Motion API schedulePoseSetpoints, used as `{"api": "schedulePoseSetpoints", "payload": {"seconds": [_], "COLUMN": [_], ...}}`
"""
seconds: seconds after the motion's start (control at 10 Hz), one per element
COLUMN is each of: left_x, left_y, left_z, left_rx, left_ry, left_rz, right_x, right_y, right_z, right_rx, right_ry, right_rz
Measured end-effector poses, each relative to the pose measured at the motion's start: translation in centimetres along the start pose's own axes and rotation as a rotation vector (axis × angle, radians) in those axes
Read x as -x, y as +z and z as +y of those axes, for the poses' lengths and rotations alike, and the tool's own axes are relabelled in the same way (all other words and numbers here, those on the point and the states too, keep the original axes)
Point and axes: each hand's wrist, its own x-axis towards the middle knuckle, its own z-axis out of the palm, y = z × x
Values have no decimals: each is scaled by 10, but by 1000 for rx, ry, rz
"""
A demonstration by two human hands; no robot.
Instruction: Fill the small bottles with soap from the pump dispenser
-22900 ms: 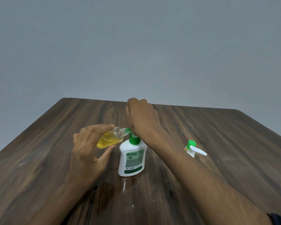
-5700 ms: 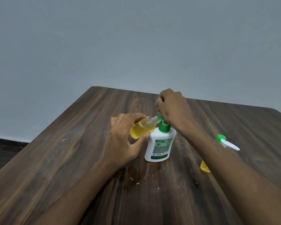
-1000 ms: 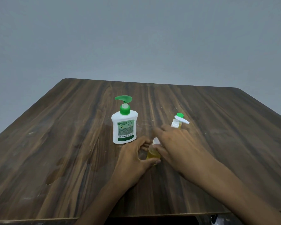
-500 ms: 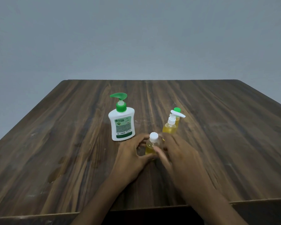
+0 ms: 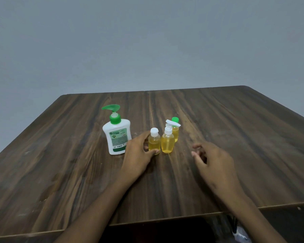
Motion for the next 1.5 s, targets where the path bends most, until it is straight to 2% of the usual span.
{"api": "schedulePoseSetpoints", "payload": {"seconds": [0.2, 0.3, 0.4, 0.6, 0.8, 1.0, 1.3, 1.5], "left_x": [3, 8, 7, 1, -8, -13, -15, 10], "left_y": [6, 8, 9, 18, 26, 25, 23, 9], "left_z": [-2, -2, -1, 3, -3, -8, -7, -2], "left_rx": [-3, 16, 25, -6, -30, -51, -57, -171], "left_ry": [-5, -30, -54, -101, -102, -58, -47, 78], "left_rz": [0, -14, -15, 18, 79, 69, 46, 132], "right_x": [-59, -84, -98, -109, -97, -80, -73, -58], "right_y": [15, 25, 38, 59, 51, 49, 52, 42], "right_z": [5, 9, 11, 12, 20, 19, 15, 34], "right_rx": [-229, -331, -403, -394, -406, -367, -358, -437], "right_ry": [6, 4, -10, -68, -37, -29, -18, 38], "right_rz": [-260, -316, -317, -245, -187, -139, -170, -148]}}
